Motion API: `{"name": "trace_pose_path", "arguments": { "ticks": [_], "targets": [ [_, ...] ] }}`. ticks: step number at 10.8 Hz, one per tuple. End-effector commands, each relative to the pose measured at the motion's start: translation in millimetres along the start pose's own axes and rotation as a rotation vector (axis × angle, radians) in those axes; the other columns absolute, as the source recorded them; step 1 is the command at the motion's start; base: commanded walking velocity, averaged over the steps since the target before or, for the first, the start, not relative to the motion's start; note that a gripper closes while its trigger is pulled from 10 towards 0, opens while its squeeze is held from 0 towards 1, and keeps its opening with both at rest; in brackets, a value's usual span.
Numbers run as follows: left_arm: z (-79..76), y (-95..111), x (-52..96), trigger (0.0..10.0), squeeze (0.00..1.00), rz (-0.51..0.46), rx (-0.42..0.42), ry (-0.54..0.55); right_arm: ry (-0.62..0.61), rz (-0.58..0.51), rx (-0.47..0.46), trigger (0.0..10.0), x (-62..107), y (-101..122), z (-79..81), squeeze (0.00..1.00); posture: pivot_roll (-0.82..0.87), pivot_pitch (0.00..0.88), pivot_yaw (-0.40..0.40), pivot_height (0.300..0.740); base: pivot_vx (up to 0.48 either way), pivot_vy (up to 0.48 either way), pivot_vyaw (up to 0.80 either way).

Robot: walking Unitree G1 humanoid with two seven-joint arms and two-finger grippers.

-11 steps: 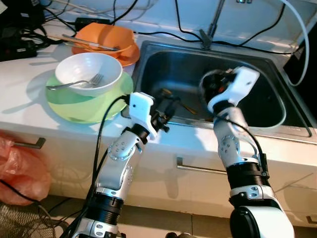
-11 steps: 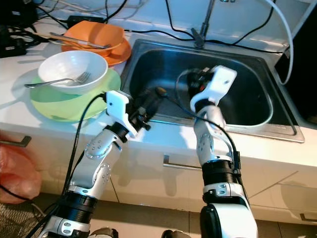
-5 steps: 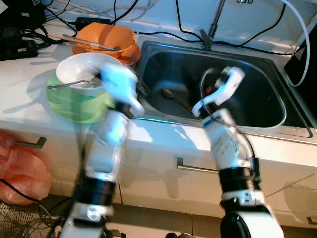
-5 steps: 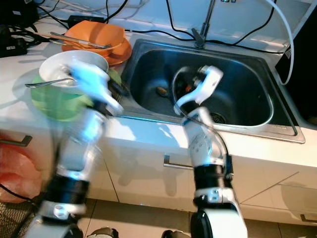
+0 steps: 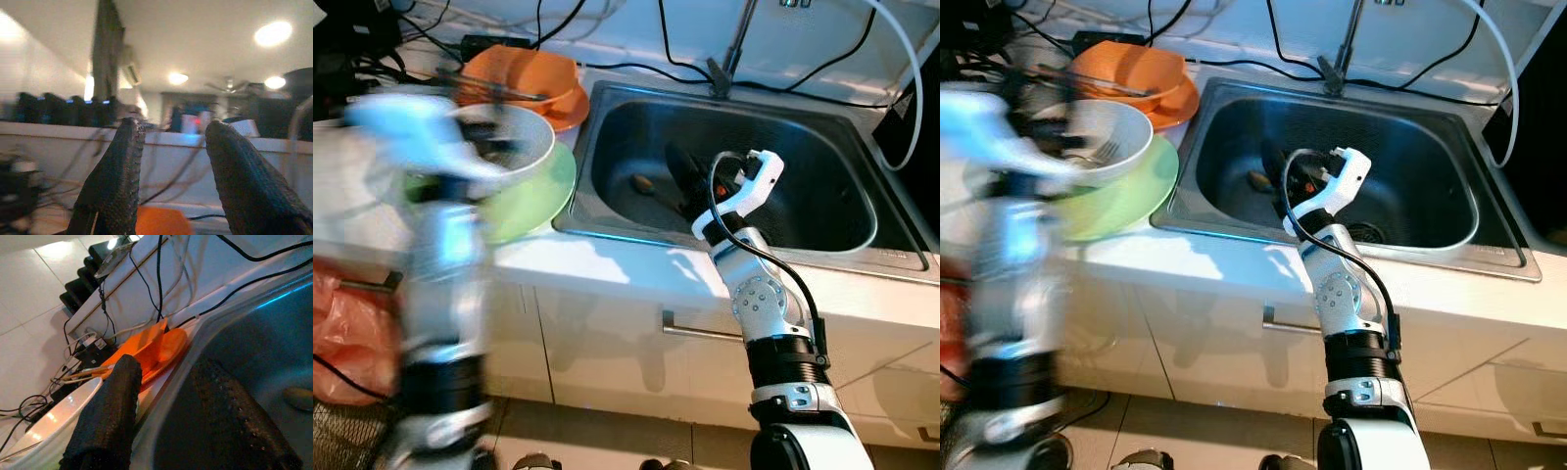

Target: Kitchen organization

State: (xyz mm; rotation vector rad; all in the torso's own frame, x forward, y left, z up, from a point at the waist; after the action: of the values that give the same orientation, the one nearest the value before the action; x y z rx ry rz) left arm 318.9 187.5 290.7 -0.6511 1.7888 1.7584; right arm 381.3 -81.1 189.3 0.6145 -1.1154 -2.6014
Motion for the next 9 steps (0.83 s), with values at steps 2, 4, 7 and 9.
{"name": "trace_pose_path", "arguments": {
  "ticks": [2,4,7,9],
  "targets": [
    [15.0,0.8,14.7,10.0,0.00,0.046,-0.036,0.016,-0.005,0.027,-0.014,10.0,4.4,-6.2,-5.3,0.00,0.16,0.076,-0.105,0.740,0.000,0.000,0.00],
    [27.1,-3.1,30.0,10.0,0.00,0.096,-0.067,0.046,-0.008,0.035,-0.014,10.0,4.9,-7.8,-6.6,0.00,0.17,0.088,-0.111,0.740,0.000,0.000,0.00],
    [32.2,-9.9,46.4,10.0,0.00,0.156,-0.075,0.070,-0.009,0.042,-0.013,10.0,5.5,-9.2,-7.0,0.00,0.17,0.099,-0.118,0.740,0.000,0.000,0.00],
    [41.2,-17.9,57.4,10.0,0.00,0.203,-0.080,0.096,-0.012,0.039,-0.015,10.0,5.6,-8.5,-7.9,0.00,0.17,0.102,-0.119,0.740,0.000,0.000,0.00]
  ]
}}
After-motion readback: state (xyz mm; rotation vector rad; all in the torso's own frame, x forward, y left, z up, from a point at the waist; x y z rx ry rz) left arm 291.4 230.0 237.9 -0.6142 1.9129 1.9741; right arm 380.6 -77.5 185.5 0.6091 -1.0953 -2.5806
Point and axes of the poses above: a point about 5 cm out from each wrist's last joint towards the gripper, its own x axis pointing back from the gripper into the wrist, its own y axis along the axis of the wrist's last joint, z = x × y, the point moved 3 cm from there along -x, pointing out of the wrist towards the gripper, and after that the axes turned 1 degree about x, right-handed, at the moved point
